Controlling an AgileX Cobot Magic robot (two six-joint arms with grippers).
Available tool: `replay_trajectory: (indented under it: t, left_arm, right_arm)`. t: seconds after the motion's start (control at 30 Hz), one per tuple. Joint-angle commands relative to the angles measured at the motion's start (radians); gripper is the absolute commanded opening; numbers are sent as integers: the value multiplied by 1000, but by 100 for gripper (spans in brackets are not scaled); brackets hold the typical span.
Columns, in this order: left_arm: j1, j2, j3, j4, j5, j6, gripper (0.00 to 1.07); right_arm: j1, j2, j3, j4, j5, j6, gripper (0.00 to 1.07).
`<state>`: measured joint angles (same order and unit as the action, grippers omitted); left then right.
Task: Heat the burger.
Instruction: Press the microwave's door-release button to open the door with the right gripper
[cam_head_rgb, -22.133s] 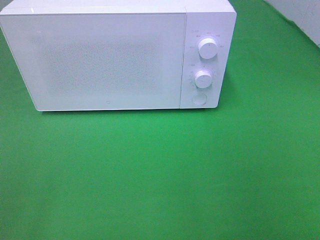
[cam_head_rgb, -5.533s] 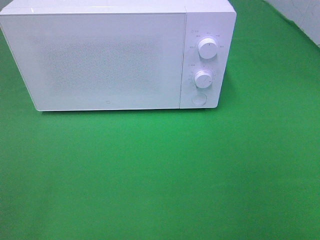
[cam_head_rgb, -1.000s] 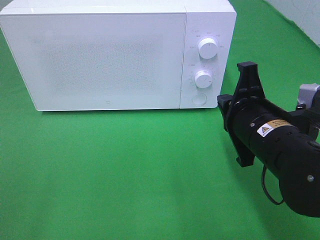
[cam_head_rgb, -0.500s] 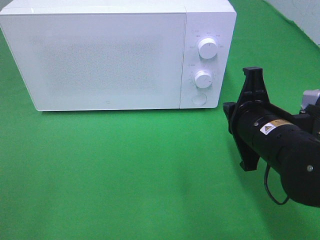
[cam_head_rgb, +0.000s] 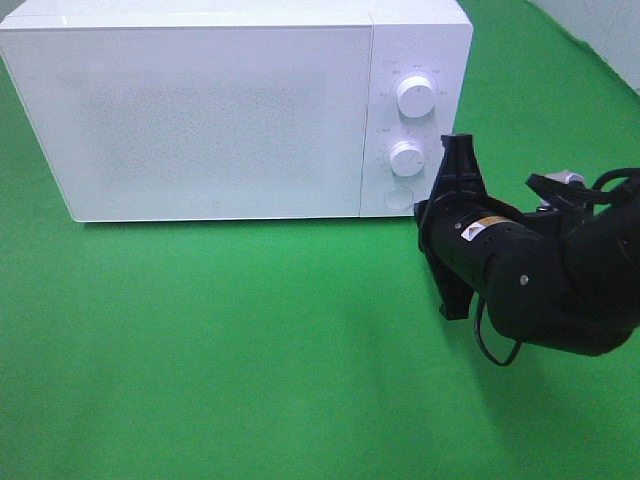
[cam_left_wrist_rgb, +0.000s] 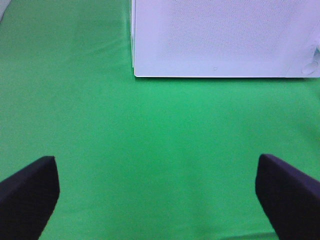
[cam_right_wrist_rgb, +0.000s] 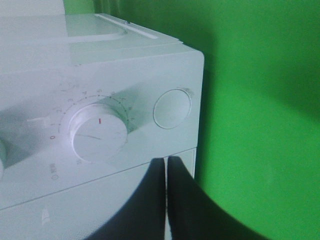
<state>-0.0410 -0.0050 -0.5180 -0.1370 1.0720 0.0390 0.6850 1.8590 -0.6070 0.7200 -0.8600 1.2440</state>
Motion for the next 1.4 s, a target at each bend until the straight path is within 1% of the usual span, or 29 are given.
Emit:
replay_trajectory:
  t: [0.03,0.13,0.4,0.67,0.87,1.1,1.4]
  left_arm:
    - [1,-6,5,-2,-5,2,100]
    - [1,-6,5,-2,-5,2,100]
    - [1,-6,5,-2,-5,2,100]
    - [1,-6,5,-2,-5,2,100]
    - [1,-6,5,-2,-5,2,100]
    - [1,-6,5,-2,-5,2,100]
    - [1,-6,5,-2,-5,2,100]
  right_arm:
    - [-20,55,-61,-18,13,15,0]
    - [-20,76,-86,-13,20,15,0]
    - [-66,149,-176,-3,43,15,0]
    - [-90,207,-239,-2,63,26,0]
    - [-90,232,-264,2,64,55,0]
    - [-101,272,-298,39,58,56,0]
    - [-101,273,-329,45,9,60,0]
